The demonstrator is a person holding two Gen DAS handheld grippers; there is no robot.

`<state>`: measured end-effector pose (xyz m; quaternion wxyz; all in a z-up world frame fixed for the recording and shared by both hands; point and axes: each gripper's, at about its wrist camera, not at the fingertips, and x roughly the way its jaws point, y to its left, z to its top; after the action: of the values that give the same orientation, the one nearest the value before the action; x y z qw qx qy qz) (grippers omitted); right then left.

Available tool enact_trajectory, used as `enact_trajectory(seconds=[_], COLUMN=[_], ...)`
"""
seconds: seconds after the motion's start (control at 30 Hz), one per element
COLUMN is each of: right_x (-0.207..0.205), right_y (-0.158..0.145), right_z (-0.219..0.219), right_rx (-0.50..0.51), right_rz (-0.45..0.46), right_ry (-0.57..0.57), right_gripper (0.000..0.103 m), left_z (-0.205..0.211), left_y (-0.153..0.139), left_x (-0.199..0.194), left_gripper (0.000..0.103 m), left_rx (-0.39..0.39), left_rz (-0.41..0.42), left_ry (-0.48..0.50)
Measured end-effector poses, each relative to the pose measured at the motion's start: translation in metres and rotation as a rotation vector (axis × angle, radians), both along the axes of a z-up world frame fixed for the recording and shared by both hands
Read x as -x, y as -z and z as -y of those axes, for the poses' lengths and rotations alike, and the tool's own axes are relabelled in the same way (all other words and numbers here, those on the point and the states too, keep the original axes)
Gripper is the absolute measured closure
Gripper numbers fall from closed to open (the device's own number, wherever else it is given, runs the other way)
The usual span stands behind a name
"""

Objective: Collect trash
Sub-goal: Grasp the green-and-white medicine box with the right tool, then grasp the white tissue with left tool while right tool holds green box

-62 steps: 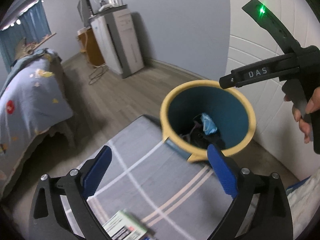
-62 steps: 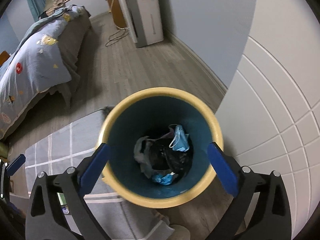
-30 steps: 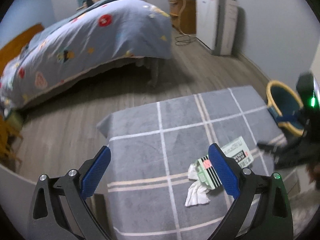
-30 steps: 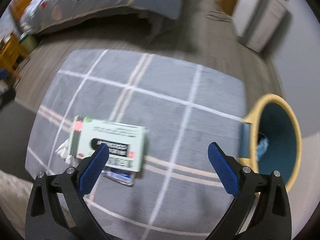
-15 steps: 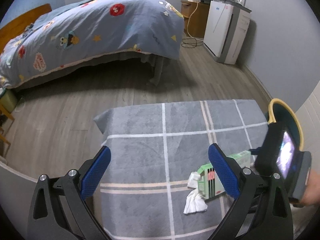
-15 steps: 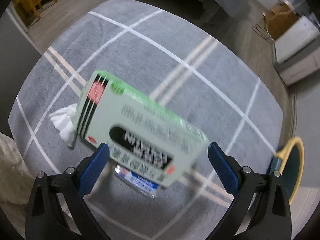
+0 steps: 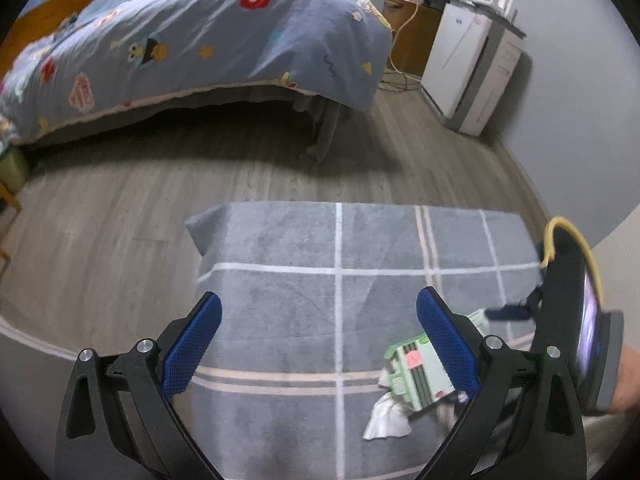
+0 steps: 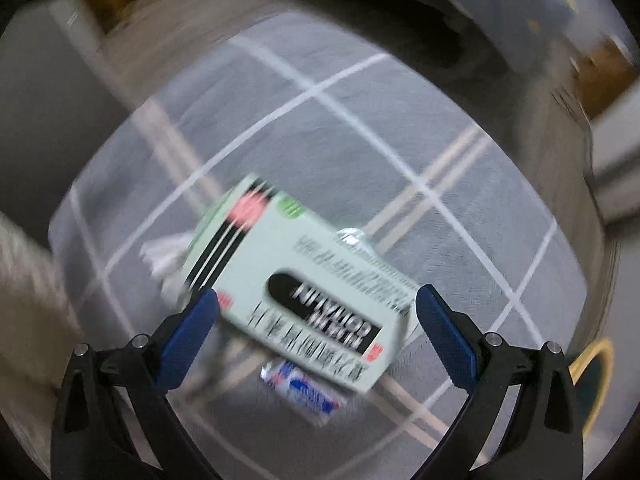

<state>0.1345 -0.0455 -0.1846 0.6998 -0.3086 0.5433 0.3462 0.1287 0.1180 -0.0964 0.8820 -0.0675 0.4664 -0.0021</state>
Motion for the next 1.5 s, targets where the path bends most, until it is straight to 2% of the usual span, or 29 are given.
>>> enact_trajectory(seconds=[0.1, 0.23, 0.4, 0.67, 0.73, 0.8, 0.83, 1.0, 1.07, 1.13, 1.23, 1.33, 1.5], right_x=[0.009, 0.004, -0.005, -0.015, -0.017, -0.020, -0.024, -0.038, -0.050, -0.056, -0.067, -0.071, -0.080], right_y=[-0.001, 0.009, 0.019, 0.026, 0.024, 0.018, 0.015, -0.005, -0.014, -0.020, -0.009, -0.008, -0.032], right_z=[0.001, 0.001, -0.015, -0.029, -0.029, -0.026, -0.025, -0.014, -0.010, -0.005, 0.001, 0.013, 0.043], right_rx=[0.015, 0.027, 0.028, -0.027, -0.046, -0.066, -0.077, -0.146, -0.172, -0.180, -0.119, -0.107, -0.180], right_rz=[-0.008, -0.013, 0.032, 0.038, 0.047, 0.047, 0.045, 0.064, 0.088, 0.120, 0.126, 0.131, 0.135], right_ry=[-0.055, -0.013, -0.020, 0.003, 0.017, 0.034, 0.044, 0.112, 0.153, 0.192, 0.247, 0.272, 0.375], right_gripper=[0.006, 0.006, 0.006, 0.006, 0.013, 0.031, 0.033, 0.066, 0.072, 0.074, 0.075, 0.082, 0.084], left_z=[0.001, 0.007, 0.015, -0.006, -0.012, -0.015, -0.015, -0.015, -0.014, -0.013, -0.010, -0.001, 0.030], left_y=[0.000, 0.002, 0.003, 0.008, 0.009, 0.011, 0.012, 0.010, 0.011, 0.013, 0.016, 0.021, 0.043], left_x=[-0.002, -0.003, -0.004, -0.004, -0.005, -0.005, -0.005, -0.005, -0.005, -0.005, -0.006, -0.008, -0.003], left_gripper=[0.006, 0.006, 0.006, 0.006, 0.006, 0.006, 0.006, 0.006, 0.006, 0.006, 0.006, 0.006, 0.008], left_rx=[0.012, 0.015, -0.028, -0.018, 0.004, 0.011, 0.006, 0.000, -0.004, -0.010, -0.011, -0.013, -0.038], left_rz=[0.003, -0.001, -0.006, -0.021, -0.024, -0.033, -0.035, -0.031, -0.033, -0.039, -0.052, -0.069, -0.127], left_ry=[-0.003, 0.009, 0.037, -0.045, -0.066, -0.080, -0.082, -0.080, -0.074, -0.070, -0.056, -0.005, 0.116])
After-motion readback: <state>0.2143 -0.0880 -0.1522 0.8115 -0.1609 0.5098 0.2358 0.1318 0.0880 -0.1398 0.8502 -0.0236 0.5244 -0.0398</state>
